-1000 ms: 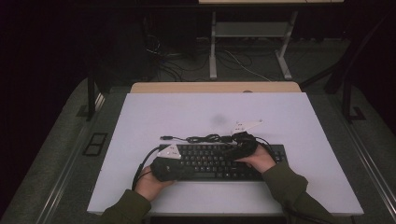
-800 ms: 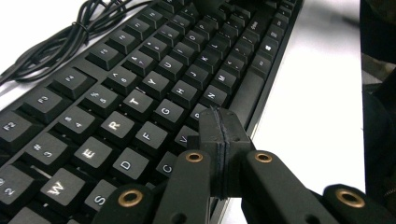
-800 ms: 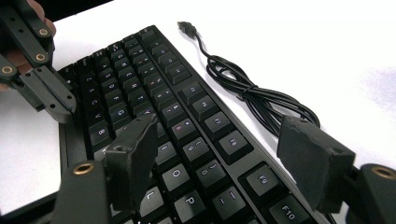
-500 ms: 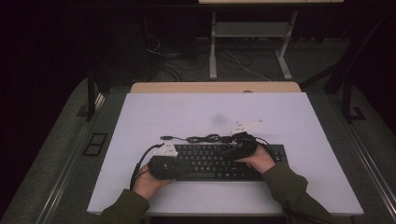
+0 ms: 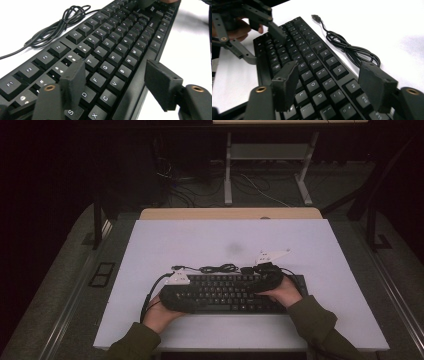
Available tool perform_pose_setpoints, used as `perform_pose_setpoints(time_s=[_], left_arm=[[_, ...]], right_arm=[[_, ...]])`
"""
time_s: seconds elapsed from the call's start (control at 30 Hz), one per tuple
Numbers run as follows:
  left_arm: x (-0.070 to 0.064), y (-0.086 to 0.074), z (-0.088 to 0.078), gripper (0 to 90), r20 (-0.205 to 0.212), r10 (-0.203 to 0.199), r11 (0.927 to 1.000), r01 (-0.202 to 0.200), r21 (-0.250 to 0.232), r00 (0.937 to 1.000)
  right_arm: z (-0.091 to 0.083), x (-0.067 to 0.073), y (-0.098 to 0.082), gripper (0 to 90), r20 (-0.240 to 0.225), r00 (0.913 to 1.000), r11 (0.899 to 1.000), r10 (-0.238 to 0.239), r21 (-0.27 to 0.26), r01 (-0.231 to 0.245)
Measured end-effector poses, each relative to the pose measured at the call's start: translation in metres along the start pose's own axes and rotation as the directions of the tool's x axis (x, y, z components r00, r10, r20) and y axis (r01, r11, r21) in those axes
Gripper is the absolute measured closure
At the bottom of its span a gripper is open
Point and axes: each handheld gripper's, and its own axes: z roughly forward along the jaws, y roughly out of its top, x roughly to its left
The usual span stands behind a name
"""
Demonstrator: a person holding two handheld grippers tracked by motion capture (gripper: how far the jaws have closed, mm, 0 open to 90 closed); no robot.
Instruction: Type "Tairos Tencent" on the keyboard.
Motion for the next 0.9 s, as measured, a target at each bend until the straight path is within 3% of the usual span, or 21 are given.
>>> perform_pose_setpoints(time_s=[0.47, 0.9], left_arm=[[0.003, 0.004, 0.003, 19.9, -0.036, -0.011, 0.9998, 0.01, -0.018, 0.9993], [0.007, 0.009, 0.006, 17.0, -0.059, -0.004, 0.9997, 0.003, -0.023, 0.9982]], right_arm=[[-0.02, 0.005, -0.01, 58.3, -0.02, 0.9997, 1.0, -0.014, 0.017, 0.014], [-0.028, 0.012, -0.026, 87.6, -0.055, 0.9957, 0.991, -0.075, 0.108, 0.081]])
